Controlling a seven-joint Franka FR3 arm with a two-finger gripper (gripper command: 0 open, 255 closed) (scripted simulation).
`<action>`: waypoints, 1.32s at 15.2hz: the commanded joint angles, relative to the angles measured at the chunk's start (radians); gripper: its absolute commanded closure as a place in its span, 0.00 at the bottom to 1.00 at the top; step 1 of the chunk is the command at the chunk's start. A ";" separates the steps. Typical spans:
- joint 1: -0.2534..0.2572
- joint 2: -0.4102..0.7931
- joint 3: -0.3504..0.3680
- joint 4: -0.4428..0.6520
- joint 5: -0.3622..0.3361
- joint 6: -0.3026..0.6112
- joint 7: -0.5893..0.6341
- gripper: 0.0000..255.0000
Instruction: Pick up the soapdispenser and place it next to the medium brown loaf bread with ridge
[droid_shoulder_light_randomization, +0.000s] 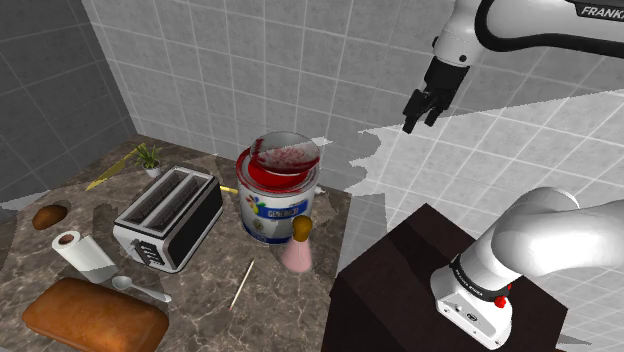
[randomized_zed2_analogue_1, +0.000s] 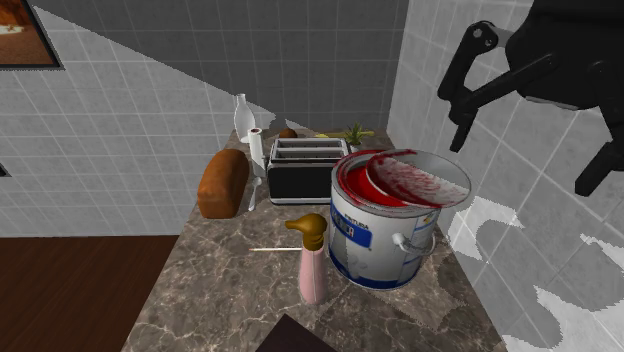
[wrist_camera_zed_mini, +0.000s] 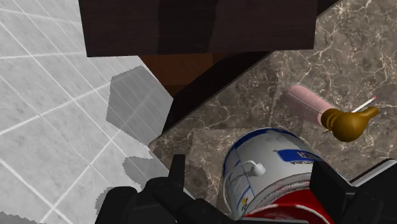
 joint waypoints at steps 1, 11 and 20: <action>0.000 0.000 0.000 0.000 0.000 0.000 0.000 0.00; 0.072 0.092 0.169 -0.179 0.128 0.318 0.169 0.00; 0.118 0.336 0.340 -0.211 0.200 0.644 0.329 0.00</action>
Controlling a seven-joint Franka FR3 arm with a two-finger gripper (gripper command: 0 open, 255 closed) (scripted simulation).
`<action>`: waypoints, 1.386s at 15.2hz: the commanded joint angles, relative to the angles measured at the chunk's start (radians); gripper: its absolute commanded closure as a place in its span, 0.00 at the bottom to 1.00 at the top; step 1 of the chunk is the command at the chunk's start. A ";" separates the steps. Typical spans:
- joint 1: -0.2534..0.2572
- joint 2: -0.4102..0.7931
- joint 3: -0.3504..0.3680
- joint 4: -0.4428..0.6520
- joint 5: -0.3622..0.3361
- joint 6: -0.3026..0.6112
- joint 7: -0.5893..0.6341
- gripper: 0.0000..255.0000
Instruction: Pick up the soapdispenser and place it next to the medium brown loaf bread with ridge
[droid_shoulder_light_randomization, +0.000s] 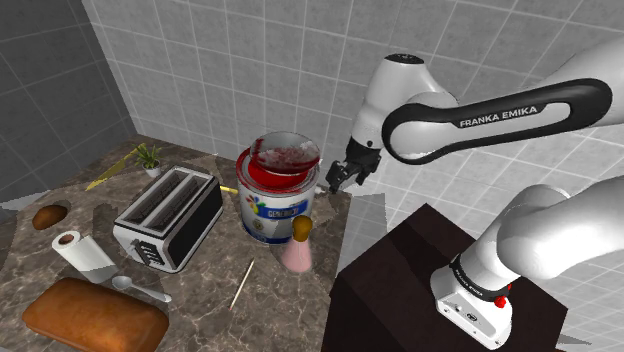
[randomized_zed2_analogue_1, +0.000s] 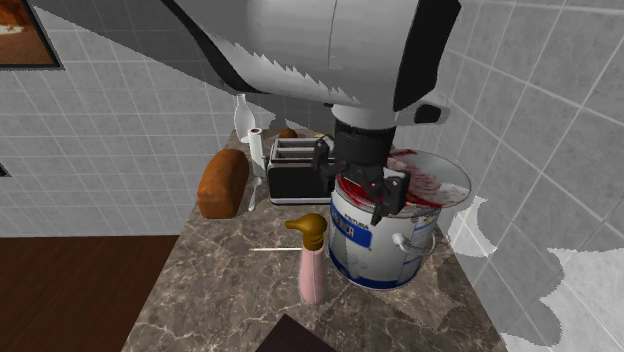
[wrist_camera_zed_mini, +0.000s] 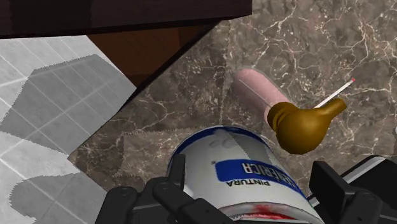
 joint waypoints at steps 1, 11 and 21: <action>0.000 0.076 0.039 0.009 0.002 0.081 0.038 0.00; -0.035 0.451 0.201 0.112 -0.189 0.382 0.327 0.00; -0.034 0.563 0.186 0.115 -0.312 0.475 0.416 0.00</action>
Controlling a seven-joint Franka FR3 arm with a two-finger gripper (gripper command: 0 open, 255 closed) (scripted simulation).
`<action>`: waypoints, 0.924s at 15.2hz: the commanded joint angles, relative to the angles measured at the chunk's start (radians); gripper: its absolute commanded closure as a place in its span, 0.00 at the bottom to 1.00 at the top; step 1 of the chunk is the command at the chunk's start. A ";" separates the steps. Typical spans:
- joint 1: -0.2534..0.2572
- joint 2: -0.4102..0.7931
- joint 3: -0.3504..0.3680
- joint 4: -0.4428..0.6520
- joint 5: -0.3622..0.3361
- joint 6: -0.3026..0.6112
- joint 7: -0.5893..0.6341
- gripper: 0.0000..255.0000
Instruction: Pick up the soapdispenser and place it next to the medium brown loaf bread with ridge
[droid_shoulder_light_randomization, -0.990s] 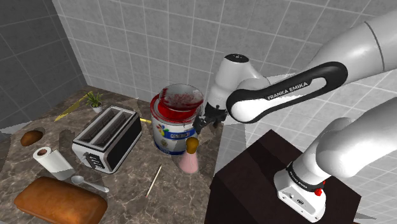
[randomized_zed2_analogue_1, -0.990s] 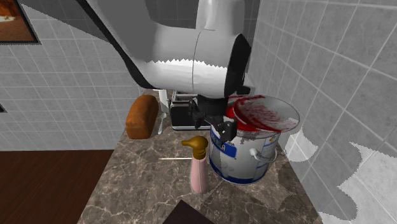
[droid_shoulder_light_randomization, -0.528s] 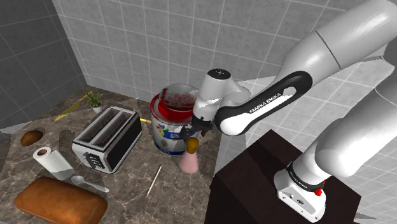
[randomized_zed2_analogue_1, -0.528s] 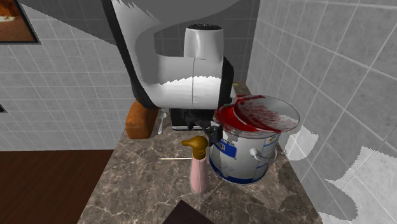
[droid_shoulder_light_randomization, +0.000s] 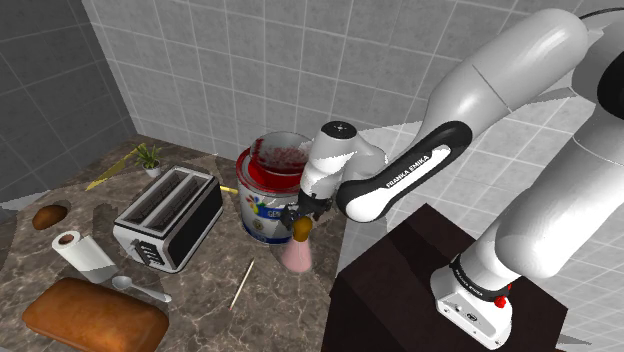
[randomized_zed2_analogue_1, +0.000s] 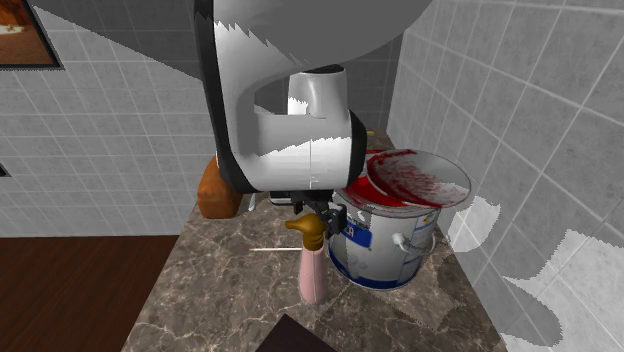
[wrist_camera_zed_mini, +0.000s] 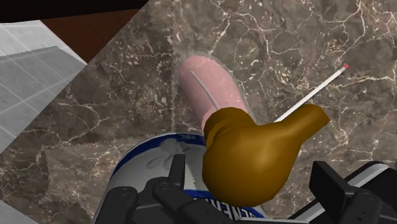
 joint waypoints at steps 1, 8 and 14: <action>0.000 0.002 0.000 0.001 -0.002 0.001 0.002 0.00; 0.000 0.002 0.000 0.001 -0.002 0.001 0.002 1.00; 0.000 0.002 0.000 0.001 -0.002 0.001 0.002 1.00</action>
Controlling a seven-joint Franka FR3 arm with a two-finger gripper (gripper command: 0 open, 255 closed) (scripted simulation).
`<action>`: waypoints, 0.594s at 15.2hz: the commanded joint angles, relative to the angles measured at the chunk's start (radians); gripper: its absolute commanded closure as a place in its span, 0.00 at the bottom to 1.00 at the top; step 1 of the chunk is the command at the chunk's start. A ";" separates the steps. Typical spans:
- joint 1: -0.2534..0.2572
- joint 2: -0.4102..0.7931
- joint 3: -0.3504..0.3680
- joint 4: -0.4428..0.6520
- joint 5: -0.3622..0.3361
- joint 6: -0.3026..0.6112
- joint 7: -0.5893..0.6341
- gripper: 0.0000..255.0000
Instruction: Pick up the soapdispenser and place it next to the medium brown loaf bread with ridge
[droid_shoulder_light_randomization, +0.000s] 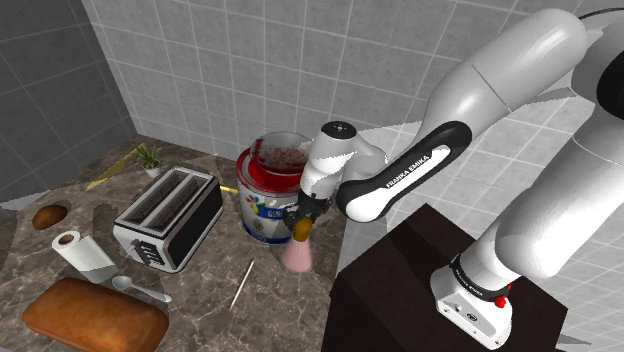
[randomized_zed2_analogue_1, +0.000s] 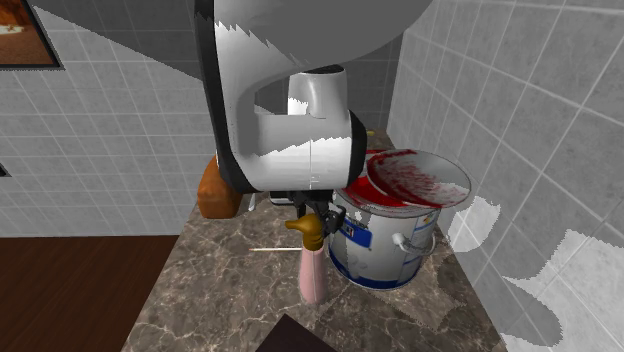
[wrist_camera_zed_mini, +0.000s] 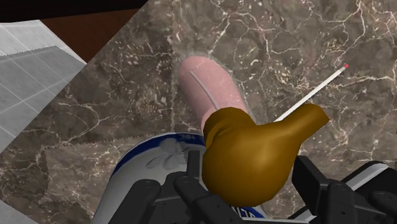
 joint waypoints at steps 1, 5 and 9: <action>-0.002 -0.015 0.005 0.001 0.019 -0.014 -0.014 1.00; -0.005 -0.075 0.016 0.008 0.086 -0.073 -0.061 1.00; -0.001 -0.132 0.017 0.019 0.139 -0.133 -0.098 1.00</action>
